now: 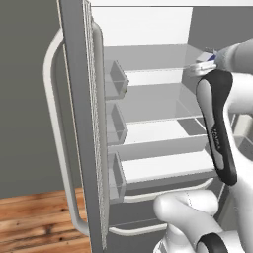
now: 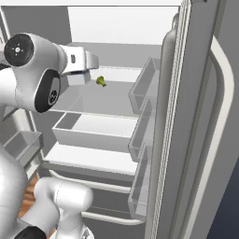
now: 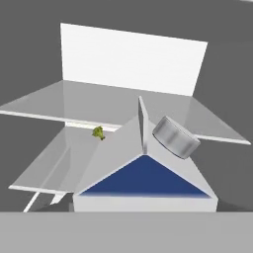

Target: Take out the milk from the fridge and place it on the tray on the counter. Then take the sugar cube near the tray and place it in the tray.

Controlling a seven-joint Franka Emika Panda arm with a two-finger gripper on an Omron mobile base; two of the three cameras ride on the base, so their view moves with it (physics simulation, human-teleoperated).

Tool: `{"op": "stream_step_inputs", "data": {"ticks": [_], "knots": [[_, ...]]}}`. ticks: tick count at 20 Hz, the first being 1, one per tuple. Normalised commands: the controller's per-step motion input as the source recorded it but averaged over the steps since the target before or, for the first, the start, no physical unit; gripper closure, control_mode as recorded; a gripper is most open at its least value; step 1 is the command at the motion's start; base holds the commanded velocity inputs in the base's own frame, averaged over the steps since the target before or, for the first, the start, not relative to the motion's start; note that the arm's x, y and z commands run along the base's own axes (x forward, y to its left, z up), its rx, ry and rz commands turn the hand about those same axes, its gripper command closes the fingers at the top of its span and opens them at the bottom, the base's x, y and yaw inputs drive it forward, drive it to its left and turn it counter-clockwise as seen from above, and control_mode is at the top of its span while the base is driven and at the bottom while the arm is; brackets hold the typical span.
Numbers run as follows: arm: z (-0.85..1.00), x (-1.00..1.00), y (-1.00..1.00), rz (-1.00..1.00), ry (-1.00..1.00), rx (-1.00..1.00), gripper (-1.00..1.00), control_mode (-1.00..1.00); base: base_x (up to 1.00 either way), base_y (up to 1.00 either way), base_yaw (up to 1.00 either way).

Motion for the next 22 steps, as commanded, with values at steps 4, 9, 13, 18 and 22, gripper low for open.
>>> {"op": "stream_step_inputs", "data": {"ticks": [4, 9, 13, 18, 22], "knots": [[-0.21, -0.59, 0.02, -0.01, 0.00, 0.01, 1.00, -1.00, 0.00, 0.00, 0.00], [-0.19, -0.38, 0.14, 0.00, -0.06, 0.01, 1.00, -1.00, 0.00, 0.00, 0.00], [-0.36, -0.18, 0.29, 0.00, -0.04, 0.01, 1.00, -1.00, 0.00, 0.00, 0.00], [-0.11, -0.09, 0.08, 0.00, 0.00, 0.01, 1.00, 1.00, -0.45, 0.27, 0.00], [0.00, 0.00, 0.00, 0.00, 0.00, 0.00, 1.00, 1.00, -1.00, 0.18, 0.00]]}}
